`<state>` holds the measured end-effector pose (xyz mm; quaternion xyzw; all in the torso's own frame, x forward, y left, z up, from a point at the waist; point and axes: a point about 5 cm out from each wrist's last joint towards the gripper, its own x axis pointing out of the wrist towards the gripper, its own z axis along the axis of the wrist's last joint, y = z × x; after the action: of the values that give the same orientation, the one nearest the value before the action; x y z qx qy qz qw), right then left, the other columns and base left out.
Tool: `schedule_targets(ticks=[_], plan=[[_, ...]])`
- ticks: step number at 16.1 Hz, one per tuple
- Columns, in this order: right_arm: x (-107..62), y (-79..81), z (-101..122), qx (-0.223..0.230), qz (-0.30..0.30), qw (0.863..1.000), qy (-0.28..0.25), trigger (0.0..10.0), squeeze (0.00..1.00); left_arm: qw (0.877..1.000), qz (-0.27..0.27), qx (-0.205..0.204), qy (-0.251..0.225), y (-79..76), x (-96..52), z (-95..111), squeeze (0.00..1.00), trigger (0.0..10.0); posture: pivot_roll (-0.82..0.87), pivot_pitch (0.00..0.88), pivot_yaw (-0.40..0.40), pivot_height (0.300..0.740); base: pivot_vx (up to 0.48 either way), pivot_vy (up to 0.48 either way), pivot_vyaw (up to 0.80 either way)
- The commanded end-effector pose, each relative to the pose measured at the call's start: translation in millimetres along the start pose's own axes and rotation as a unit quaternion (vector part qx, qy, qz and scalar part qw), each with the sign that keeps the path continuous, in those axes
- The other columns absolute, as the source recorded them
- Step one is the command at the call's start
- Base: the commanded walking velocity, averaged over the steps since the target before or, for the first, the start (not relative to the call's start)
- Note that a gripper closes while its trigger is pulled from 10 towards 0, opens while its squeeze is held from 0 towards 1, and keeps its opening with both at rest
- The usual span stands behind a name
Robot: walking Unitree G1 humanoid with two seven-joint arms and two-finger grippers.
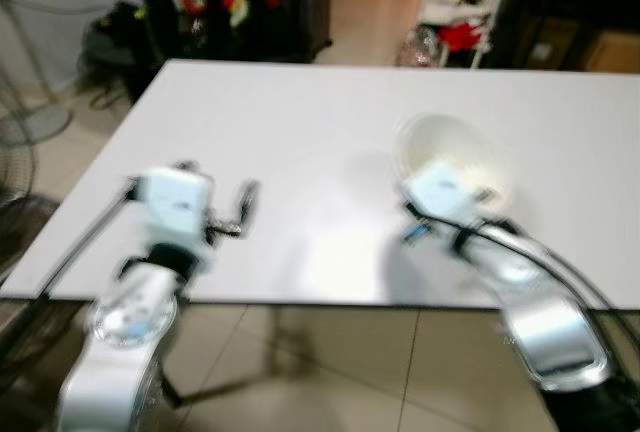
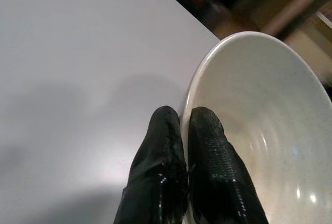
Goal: Setting the table
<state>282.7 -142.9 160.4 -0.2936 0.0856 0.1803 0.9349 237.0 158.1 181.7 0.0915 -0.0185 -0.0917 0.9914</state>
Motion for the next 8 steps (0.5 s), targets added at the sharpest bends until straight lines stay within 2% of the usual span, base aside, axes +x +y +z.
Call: schedule_targets(ticks=[1, 8], plan=[[0.7, 0.7, 17.7, -0.009, -0.001, 0.999, -0.039, 10.0, 0.0, 1.0, 0.012, 0.007, 0.008, 7.1, -1.3, -1.9, 0.0, 10.0, -0.01, 0.0, -0.015, 0.74, 0.27, 0.0, 0.0], [2.7, 4.1, 21.7, -0.038, 0.039, 0.997, -0.054, 10.0, 0.0, 1.0, 0.014, 0.009, 0.01, 7.4, -2.8, -2.0, 0.0, 10.0, 0.0, 0.0, -0.022, 0.74, 0.271, 0.0, 0.0]])
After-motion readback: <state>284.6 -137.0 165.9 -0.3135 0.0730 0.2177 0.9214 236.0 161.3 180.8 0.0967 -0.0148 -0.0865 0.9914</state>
